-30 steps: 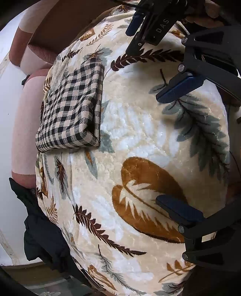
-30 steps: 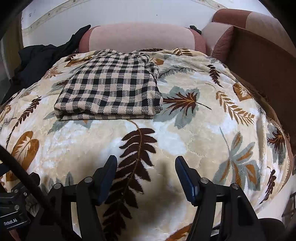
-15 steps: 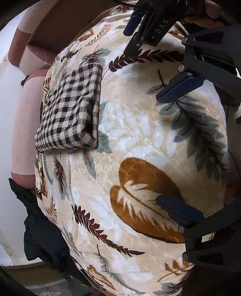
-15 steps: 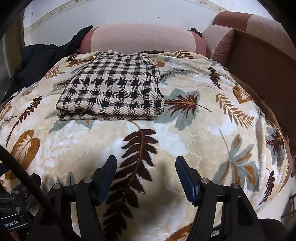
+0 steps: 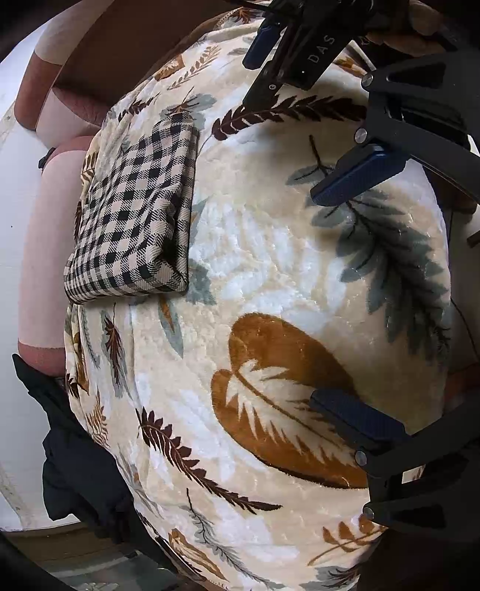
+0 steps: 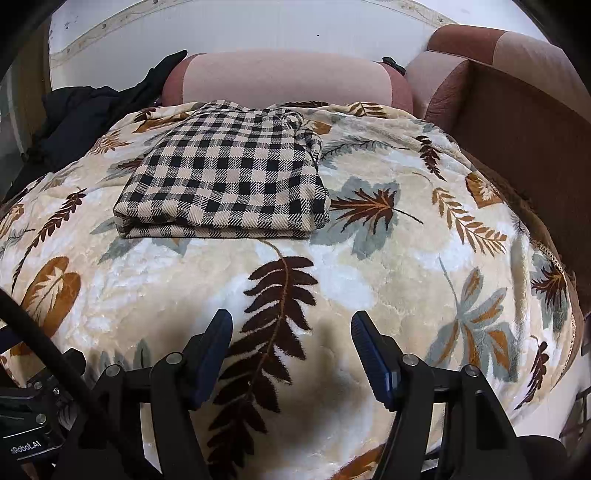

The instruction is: Fold large clothes

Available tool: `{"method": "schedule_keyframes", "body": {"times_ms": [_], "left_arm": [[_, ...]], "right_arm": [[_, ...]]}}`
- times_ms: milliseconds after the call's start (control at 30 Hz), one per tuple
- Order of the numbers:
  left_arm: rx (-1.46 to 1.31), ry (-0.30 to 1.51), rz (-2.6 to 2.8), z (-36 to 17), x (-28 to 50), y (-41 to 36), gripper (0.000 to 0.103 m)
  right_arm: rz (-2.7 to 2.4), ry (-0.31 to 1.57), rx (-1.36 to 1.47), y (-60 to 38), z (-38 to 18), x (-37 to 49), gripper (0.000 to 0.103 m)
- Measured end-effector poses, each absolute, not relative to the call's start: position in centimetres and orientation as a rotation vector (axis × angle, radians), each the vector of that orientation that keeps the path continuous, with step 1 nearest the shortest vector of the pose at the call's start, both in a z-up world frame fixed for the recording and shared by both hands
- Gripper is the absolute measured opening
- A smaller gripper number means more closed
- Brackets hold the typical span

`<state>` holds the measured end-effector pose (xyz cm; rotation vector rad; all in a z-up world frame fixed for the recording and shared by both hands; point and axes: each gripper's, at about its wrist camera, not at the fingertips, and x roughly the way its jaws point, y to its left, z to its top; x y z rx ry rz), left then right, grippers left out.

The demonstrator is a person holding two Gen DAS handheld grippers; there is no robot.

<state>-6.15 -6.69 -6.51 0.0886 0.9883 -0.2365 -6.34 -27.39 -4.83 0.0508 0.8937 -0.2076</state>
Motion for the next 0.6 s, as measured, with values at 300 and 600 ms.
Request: {"method": "schedule_keyframes", "body": {"times_ms": [300, 600], "left_arm": [[0.098, 0.979, -0.240, -6.51, -6.21, -6.75, 0.099], [0.102, 0.968, -0.234, -6.39, -6.40, -6.84, 0.099]], "right_arm": [[-0.206, 0.897, 0.050, -27.34, -5.02, -6.30, 0.072], [-0.207, 0.898, 0.050, -27.32, -5.02, -6.30, 0.073]]}}
